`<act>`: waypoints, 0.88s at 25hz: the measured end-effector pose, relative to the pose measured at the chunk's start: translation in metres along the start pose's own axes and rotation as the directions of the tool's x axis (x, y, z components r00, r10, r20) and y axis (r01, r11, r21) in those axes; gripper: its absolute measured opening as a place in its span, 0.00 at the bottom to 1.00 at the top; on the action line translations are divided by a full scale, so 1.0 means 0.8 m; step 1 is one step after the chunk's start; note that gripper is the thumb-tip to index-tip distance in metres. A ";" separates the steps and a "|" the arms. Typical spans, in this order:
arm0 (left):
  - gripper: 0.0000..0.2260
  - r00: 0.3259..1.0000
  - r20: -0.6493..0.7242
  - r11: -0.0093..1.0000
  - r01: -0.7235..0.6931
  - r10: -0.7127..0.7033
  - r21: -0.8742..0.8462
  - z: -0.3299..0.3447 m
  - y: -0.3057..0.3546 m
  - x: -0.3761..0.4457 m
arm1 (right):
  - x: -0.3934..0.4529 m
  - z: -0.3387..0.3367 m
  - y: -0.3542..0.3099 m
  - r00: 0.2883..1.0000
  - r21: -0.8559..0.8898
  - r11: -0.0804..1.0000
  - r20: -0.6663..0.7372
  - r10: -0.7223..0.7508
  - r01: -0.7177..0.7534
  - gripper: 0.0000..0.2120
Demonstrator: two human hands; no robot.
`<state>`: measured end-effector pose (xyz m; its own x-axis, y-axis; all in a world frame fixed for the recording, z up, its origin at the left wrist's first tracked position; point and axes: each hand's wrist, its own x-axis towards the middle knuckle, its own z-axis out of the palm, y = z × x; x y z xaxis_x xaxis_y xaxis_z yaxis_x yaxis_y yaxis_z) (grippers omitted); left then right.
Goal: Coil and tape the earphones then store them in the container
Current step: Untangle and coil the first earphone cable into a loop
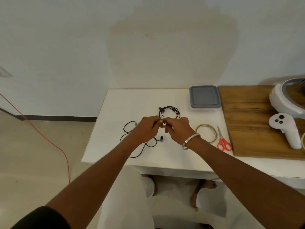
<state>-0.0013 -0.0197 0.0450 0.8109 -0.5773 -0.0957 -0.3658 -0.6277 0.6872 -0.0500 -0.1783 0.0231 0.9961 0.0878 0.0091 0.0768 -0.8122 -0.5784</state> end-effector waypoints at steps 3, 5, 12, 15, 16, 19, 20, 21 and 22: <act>0.13 0.998 0.010 0.998 0.064 -0.064 0.011 -0.009 -0.004 -0.003 | 0.002 -0.001 0.016 0.991 0.015 0.996 -0.102 0.086 -0.085 0.11; 0.13 0.996 0.036 0.997 0.077 -0.077 0.015 -0.016 -0.009 -0.005 | 0.001 -0.003 0.025 0.972 -0.010 0.985 -0.162 0.171 -0.175 0.12; 0.11 0.997 0.005 0.997 0.082 -0.082 0.010 -0.023 -0.014 -0.003 | -0.005 -0.013 0.039 0.900 -0.266 0.874 0.048 0.434 -0.408 0.11; 0.10 0.999 0.020 0.999 0.030 -0.031 0.014 -0.015 -0.004 -0.002 | -0.008 -0.003 0.025 0.928 -0.225 0.919 0.112 0.356 -0.325 0.23; 0.10 1.000 0.029 1.000 0.004 -0.004 0.028 -0.012 0.000 -0.003 | -0.007 -0.001 0.016 0.960 -0.140 0.958 0.092 0.263 -0.249 0.27; 0.08 0.998 0.037 0.998 -0.051 0.049 0.047 -0.008 0.006 -0.001 | -0.001 0.003 -0.005 1.000 -0.024 1.000 0.014 -0.011 0.011 0.26; 0.08 0.998 0.031 0.997 -0.053 0.051 0.052 -0.010 0.006 0.000 | 0.000 0.002 -0.008 0.999 0.008 0.999 0.021 -0.034 0.033 0.23; 0.09 0.999 0.026 0.997 -0.046 0.045 0.061 -0.012 0.006 0.000 | 0.002 -0.001 -0.009 0.999 0.056 0.998 0.045 -0.015 0.013 0.19; 0.09 0.999 0.026 0.997 -0.033 0.031 0.073 -0.015 0.005 0.001 | 0.002 -0.004 -0.008 0.997 0.104 0.994 0.071 0.022 -0.030 0.16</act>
<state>0.0034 -0.0160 0.0563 0.7870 -0.6100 -0.0925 -0.4250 -0.6447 0.6354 -0.0490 -0.1749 0.0293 0.9920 0.1100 -0.0616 0.0423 -0.7503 -0.6598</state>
